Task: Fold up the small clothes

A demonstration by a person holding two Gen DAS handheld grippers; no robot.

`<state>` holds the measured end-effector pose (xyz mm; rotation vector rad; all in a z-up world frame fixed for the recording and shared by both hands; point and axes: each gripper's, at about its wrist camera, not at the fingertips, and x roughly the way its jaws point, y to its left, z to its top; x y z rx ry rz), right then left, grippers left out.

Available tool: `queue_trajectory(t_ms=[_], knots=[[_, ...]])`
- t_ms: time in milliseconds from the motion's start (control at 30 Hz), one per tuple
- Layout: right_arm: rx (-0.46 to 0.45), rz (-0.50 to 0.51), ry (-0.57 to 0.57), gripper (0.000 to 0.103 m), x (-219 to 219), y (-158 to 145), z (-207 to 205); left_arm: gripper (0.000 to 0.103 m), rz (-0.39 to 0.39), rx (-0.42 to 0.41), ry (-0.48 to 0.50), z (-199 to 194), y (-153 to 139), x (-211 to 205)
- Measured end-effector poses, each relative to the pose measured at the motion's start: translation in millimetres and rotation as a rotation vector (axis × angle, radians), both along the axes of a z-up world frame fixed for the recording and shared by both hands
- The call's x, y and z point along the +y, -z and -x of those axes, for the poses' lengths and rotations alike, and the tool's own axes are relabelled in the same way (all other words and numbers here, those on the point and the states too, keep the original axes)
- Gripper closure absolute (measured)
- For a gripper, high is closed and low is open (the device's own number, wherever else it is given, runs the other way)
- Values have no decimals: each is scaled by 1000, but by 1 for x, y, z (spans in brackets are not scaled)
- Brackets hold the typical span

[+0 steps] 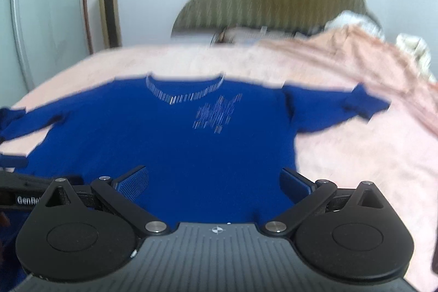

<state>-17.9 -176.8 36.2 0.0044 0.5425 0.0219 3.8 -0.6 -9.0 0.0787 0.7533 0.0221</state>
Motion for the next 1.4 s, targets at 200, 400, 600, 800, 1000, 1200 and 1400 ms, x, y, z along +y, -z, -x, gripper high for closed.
queue_trajectory(t_ms=[200,400,600,800,1000,1200,1400], knots=[[104,-148,-65,0,-12,12,-7,0,22,12,-3,-2,0,3],[80,-4,-59,0,5,9,-4,0,24,19,-6,-3,0,2],[101,-32,-54,0,-3,11,-6,0,23,29,-7,-5,3,2],[133,-54,-89,0,-2,16,-8,0,17,34,-5,-7,4,0],[114,-19,-84,0,1,15,-6,0,13,33,0,-7,4,0],[116,-24,-76,0,-1,16,-6,0,12,32,0,-6,5,-1],[118,-24,-77,0,0,17,-6,0,12,33,2,-6,6,-1]])
